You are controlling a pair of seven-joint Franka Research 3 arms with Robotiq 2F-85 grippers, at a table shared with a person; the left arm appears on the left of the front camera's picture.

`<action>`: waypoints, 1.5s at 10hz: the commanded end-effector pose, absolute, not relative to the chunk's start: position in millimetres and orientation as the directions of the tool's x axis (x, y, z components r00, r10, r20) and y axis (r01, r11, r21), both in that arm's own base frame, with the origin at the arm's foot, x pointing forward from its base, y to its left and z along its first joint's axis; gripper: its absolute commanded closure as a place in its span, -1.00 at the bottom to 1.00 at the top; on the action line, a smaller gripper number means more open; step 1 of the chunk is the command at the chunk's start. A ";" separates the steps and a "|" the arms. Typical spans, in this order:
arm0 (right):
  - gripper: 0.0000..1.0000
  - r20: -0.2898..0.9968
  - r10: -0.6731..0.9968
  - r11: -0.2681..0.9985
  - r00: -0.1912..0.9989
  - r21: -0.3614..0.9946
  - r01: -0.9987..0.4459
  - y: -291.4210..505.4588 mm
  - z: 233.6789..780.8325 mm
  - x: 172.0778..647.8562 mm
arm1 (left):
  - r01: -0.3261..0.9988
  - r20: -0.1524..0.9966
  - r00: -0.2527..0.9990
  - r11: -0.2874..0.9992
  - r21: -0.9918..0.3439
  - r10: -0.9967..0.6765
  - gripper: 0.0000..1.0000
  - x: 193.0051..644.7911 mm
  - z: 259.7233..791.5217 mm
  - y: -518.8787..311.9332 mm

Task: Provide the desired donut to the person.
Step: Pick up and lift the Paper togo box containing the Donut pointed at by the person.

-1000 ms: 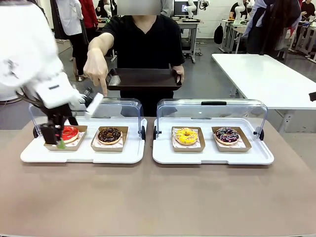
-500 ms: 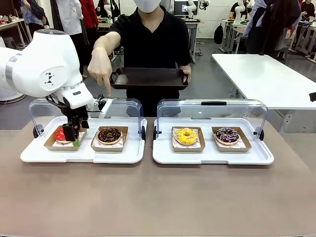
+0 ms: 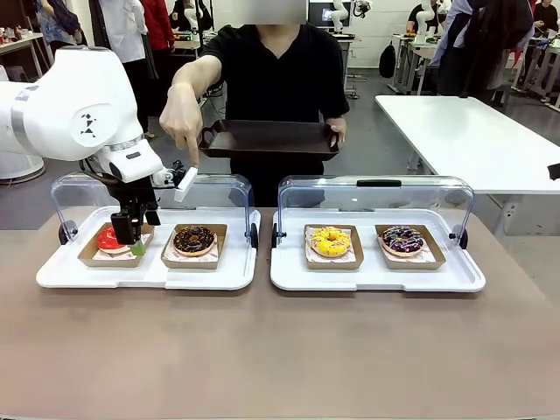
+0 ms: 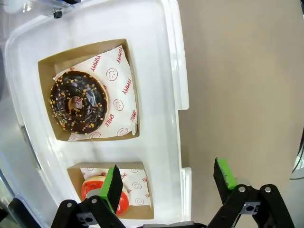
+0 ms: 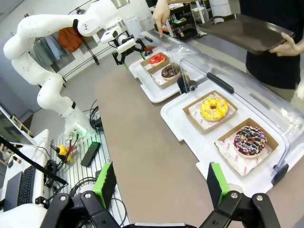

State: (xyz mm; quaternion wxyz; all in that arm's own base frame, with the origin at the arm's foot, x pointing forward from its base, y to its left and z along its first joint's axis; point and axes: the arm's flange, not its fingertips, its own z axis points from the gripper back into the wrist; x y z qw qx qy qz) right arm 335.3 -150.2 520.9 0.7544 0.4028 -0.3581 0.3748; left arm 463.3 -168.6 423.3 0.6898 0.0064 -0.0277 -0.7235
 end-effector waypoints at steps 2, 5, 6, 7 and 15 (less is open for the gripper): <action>-1.00 0.854 0.260 0.385 0.450 0.336 -0.860 -151.1 521.0 337.0 | 0.997 0.013 -0.039 -0.038 0.070 -0.999 -1.00 461.7 420.4 -170.0; -1.00 0.854 0.260 0.385 0.450 0.336 -0.860 -151.1 521.0 337.0 | 0.994 0.046 -0.094 -0.091 0.063 -0.995 -1.00 479.0 400.3 -154.4; -1.00 0.854 0.260 0.385 0.450 0.336 -0.860 -151.1 521.0 337.0 | 0.992 0.062 -0.119 -0.115 0.059 -0.991 -1.00 483.1 388.9 -153.7; -1.00 0.854 0.260 0.385 0.450 0.336 -0.860 -151.1 521.0 337.0 | 0.990 0.060 -0.132 -0.129 0.054 -0.989 -1.00 485.7 380.3 -155.4; -1.00 0.854 0.260 0.385 0.450 0.336 -0.860 -151.1 521.0 337.0 | 0.990 0.060 -0.121 -0.116 0.085 -0.991 -1.00 486.2 341.0 -177.1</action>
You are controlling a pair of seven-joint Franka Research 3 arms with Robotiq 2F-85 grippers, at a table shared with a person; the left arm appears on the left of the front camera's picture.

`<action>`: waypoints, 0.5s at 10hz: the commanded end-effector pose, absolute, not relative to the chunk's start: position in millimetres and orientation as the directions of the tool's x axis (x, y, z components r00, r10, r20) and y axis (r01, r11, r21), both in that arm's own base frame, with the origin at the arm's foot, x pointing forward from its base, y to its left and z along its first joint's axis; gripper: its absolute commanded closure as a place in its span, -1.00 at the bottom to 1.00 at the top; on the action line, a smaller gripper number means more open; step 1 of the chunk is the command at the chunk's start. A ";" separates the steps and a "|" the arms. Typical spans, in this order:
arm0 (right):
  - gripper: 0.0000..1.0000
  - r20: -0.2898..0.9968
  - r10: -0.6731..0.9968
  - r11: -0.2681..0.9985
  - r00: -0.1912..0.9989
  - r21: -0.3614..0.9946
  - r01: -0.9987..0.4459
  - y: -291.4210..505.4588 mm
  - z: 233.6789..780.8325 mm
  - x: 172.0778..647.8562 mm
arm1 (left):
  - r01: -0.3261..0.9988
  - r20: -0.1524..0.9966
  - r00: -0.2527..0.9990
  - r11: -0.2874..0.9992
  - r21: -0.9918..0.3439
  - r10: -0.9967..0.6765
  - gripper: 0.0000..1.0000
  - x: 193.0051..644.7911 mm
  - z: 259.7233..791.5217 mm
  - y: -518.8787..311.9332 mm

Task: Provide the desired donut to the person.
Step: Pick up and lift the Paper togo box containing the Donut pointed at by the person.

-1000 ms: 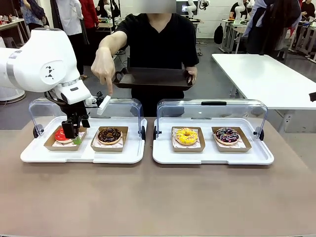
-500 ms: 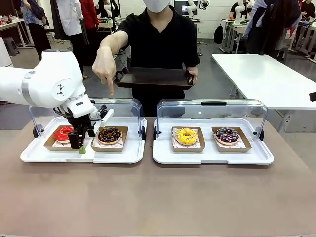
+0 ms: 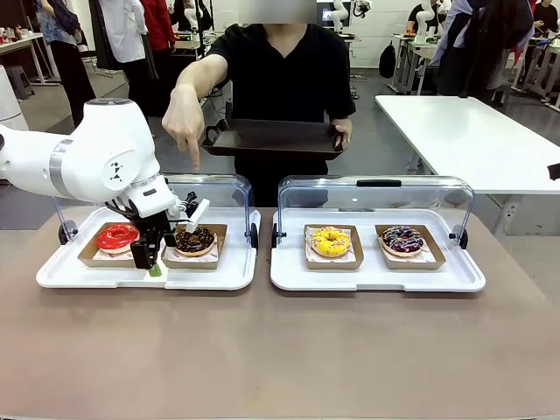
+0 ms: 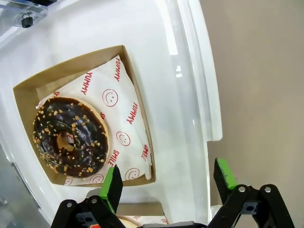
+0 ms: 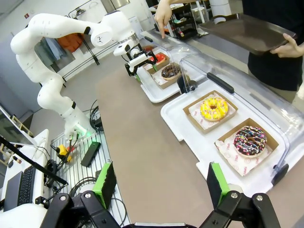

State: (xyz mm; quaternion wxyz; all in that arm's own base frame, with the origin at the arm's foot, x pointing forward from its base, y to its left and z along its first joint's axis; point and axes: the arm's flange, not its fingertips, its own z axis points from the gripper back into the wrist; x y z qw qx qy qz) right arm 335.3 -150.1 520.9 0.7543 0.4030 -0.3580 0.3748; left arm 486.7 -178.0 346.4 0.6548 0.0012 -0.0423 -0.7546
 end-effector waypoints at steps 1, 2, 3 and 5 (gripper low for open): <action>-1.00 0.854 0.260 0.385 0.450 0.336 -0.860 -151.1 521.0 337.0 | 0.990 0.057 -0.119 -0.114 0.081 -0.991 -1.00 487.8 339.1 -177.4; -1.00 0.854 0.260 0.385 0.450 0.336 -0.860 -151.1 521.0 337.0 | 0.991 0.055 -0.116 -0.111 0.081 -0.992 -1.00 487.5 336.8 -178.1; -1.00 0.854 0.260 0.385 0.450 0.336 -0.860 -151.1 521.0 337.0 | 0.991 0.056 -0.112 -0.108 0.076 -0.992 -1.00 487.4 335.0 -176.9; -1.00 0.854 0.260 0.385 0.450 0.336 -0.860 -151.1 521.0 337.0 | 0.992 0.059 -0.101 -0.097 0.076 -0.993 -1.00 490.8 334.1 -176.4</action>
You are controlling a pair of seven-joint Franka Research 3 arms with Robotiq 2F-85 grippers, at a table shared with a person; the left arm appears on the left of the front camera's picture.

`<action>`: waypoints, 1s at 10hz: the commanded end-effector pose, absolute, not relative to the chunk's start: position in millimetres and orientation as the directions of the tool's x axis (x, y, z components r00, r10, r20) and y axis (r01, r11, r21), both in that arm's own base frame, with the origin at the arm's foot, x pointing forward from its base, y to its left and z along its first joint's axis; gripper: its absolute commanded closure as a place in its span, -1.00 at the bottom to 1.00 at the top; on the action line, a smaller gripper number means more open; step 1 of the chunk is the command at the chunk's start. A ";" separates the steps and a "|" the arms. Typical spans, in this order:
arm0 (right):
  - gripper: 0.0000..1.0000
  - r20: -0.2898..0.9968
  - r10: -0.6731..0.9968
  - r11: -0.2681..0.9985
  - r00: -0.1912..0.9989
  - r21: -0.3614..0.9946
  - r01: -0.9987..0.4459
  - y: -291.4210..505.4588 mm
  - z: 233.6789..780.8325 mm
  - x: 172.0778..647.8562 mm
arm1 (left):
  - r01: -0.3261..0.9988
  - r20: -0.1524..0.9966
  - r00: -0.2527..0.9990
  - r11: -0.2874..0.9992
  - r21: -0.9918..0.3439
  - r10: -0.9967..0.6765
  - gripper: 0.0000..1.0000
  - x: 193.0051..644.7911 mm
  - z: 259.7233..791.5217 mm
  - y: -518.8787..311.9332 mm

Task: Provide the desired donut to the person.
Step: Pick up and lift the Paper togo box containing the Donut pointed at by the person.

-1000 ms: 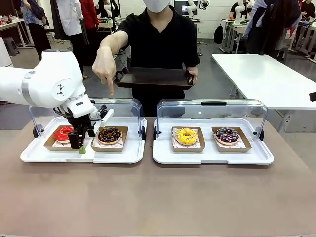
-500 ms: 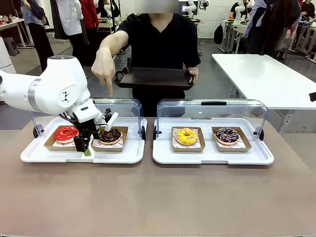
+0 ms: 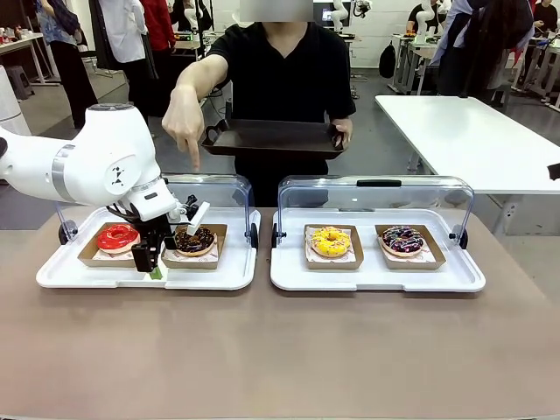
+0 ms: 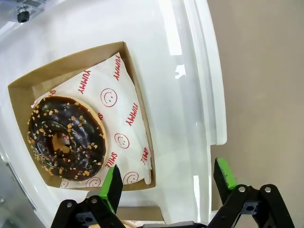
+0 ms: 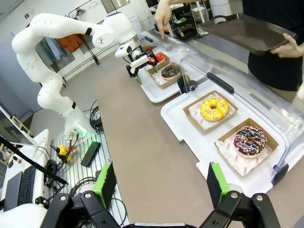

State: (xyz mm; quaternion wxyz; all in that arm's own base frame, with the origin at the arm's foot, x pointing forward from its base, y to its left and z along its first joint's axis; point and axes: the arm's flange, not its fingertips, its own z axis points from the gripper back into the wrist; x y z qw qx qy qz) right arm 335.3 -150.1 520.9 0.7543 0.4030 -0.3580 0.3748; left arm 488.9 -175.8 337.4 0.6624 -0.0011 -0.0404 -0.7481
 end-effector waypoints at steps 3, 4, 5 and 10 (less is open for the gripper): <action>-1.00 0.854 0.260 0.385 0.450 0.336 -0.860 -151.1 521.0 337.0 | 0.994 0.061 -0.089 -0.084 0.076 -0.994 -0.43 499.4 331.5 -178.3; -1.00 0.854 0.260 0.385 0.450 0.336 -0.860 -151.1 521.0 337.0 | 0.994 0.063 -0.091 -0.086 0.068 -0.994 0.08 501.2 329.9 -178.6; -1.00 0.854 0.260 0.385 0.450 0.336 -0.860 -151.1 521.0 337.0 | 0.994 0.065 -0.089 -0.085 0.062 -0.994 0.65 502.6 328.6 -179.3; -1.00 0.854 0.260 0.385 0.450 0.336 -0.860 -151.1 521.0 337.0 | 0.995 0.067 -0.084 -0.080 0.055 -0.994 0.93 507.7 326.9 -176.3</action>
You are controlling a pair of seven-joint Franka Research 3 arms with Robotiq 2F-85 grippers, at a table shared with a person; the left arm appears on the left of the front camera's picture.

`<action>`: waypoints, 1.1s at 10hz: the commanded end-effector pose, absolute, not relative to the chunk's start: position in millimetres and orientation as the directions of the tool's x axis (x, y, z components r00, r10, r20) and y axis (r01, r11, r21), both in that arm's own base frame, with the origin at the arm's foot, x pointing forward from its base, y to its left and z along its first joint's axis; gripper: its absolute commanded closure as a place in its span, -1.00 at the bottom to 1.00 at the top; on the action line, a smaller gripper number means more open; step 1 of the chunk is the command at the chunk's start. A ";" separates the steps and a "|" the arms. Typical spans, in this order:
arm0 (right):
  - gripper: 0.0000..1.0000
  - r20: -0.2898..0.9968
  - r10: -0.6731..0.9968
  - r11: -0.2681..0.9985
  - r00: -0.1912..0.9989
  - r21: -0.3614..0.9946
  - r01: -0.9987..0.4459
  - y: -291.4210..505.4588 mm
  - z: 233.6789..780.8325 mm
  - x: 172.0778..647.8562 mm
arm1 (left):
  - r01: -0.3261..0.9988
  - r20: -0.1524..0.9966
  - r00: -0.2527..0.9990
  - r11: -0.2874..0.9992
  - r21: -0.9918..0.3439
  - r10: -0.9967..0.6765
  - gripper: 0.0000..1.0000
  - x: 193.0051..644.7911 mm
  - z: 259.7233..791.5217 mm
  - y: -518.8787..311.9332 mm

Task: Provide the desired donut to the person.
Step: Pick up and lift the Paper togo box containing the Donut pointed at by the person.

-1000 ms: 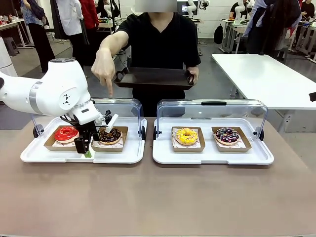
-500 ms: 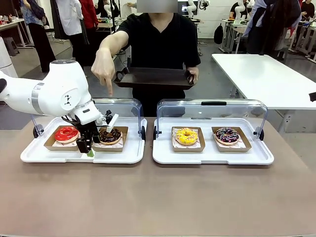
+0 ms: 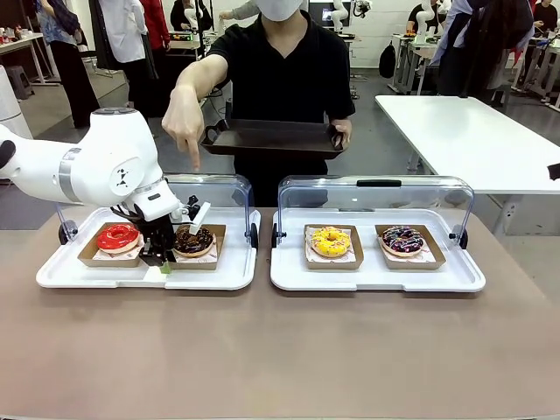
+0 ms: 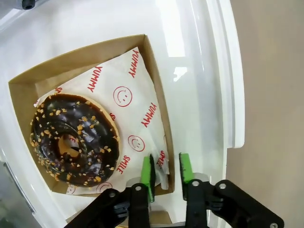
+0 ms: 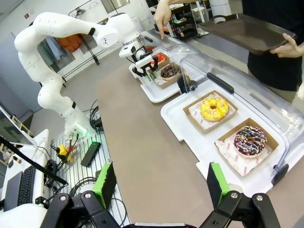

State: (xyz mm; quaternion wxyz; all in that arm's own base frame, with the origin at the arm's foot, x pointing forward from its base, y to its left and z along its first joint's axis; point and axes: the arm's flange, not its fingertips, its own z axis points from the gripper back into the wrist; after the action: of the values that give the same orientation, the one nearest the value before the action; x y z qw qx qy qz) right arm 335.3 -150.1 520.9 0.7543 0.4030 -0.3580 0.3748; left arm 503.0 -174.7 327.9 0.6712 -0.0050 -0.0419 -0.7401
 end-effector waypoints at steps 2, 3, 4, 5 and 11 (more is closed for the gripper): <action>-1.00 0.854 0.260 0.385 0.450 0.336 -0.860 -151.1 521.0 337.0 | 0.996 0.063 -0.080 -0.077 0.050 -0.995 1.00 509.8 326.2 -175.3; -1.00 0.854 0.260 0.385 0.450 0.336 -0.860 -151.1 521.0 337.0 | 0.995 0.058 -0.083 -0.080 0.055 -0.995 1.00 510.3 326.0 -175.1; -1.00 0.854 0.260 0.385 0.450 0.336 -0.860 -151.1 521.0 337.0 | 0.995 0.056 -0.089 -0.085 0.056 -0.995 1.00 510.5 325.7 -174.4; -1.00 0.854 0.260 0.385 0.450 0.336 -0.860 -151.1 521.0 337.0 | 0.994 0.054 -0.097 -0.093 0.059 -0.994 1.00 509.6 326.5 -173.8; -1.00 0.854 0.260 0.385 0.450 0.336 -0.860 -151.1 521.0 337.0 | 0.992 -0.009 -0.127 -0.127 -0.004 -0.992 1.00 398.7 498.3 -176.5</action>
State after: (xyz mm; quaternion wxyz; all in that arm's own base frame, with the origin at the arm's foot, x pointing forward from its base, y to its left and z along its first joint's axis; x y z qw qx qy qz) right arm 335.6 -150.0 520.4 0.7544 0.4034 -0.3573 0.3747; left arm 417.2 -181.2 466.8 0.6497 -0.0044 0.0157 -0.7600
